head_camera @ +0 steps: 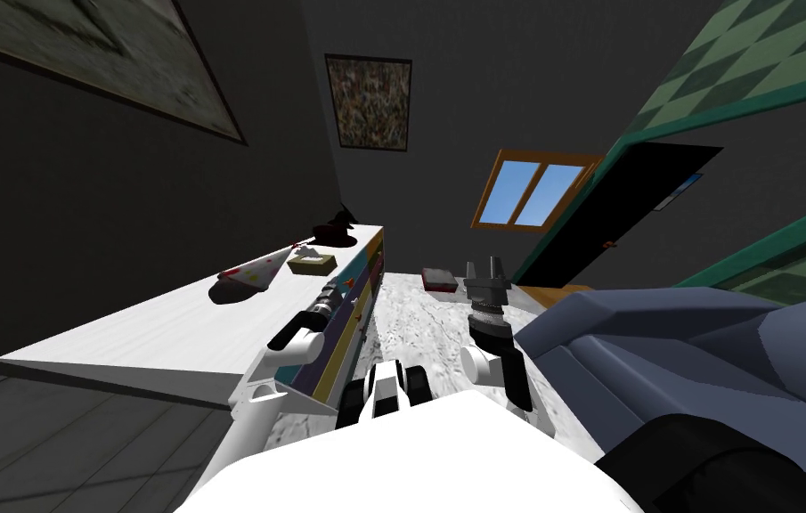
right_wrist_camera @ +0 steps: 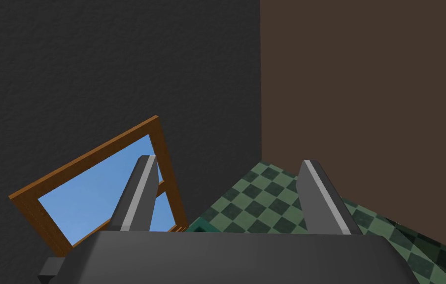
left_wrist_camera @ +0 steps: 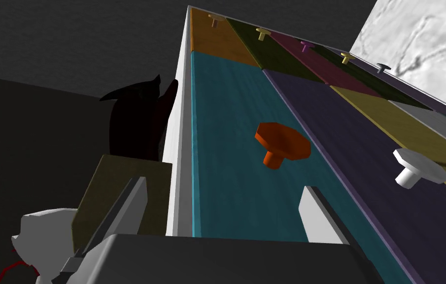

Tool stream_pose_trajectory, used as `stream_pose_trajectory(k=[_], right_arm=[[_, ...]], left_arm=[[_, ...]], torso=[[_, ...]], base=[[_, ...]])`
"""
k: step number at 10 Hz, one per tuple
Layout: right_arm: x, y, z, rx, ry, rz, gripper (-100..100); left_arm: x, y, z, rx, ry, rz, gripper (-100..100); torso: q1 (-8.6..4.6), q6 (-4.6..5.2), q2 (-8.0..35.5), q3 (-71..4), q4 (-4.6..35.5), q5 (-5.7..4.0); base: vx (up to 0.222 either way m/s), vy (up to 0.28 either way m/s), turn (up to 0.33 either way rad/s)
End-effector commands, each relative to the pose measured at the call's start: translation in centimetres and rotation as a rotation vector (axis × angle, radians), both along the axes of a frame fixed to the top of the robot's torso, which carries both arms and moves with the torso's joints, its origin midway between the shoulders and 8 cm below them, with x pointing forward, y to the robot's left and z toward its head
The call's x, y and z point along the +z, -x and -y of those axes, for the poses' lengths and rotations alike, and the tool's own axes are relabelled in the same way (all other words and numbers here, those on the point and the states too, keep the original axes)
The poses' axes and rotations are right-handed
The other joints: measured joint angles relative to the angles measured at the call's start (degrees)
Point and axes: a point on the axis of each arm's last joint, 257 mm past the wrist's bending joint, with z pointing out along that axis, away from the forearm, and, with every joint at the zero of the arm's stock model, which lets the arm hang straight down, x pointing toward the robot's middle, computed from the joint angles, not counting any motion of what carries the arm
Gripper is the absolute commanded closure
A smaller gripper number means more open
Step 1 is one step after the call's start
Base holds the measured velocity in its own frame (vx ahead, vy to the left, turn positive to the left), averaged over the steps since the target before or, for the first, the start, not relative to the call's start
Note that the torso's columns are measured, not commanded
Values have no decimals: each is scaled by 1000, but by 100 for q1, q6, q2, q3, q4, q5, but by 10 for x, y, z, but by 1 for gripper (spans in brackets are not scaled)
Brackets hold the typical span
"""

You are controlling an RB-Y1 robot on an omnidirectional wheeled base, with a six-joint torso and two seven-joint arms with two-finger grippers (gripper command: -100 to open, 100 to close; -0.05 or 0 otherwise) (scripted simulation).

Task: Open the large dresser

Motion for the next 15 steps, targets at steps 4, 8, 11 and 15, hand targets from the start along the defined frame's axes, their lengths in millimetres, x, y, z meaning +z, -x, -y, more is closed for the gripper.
stream_pose_trajectory(k=[4,8,11,15], right_arm=[[0,0,0,0,0,0,0],[0,0,0,0,0,0,0],[0,0,0,0,0,0,0],[0,0,0,0,0,0,0]], left_arm=[[-41,-10,9,-18,20,-161,-100],[-65,-13,8,-24,15,-261,-100],[-71,-13,7,-25,11,-287,-100],[-71,-14,9,-23,10,-286,100]], torso=[[1,0,-7,-4,-2,0],[2,0,-1,-1,-1,0],[7,0,-6,-4,3,-2],[1,-2,1,0,-10,4]], base=[[39,-4,-16],[47,-6,-12],[13,-2,-5],[23,-24,-12]])
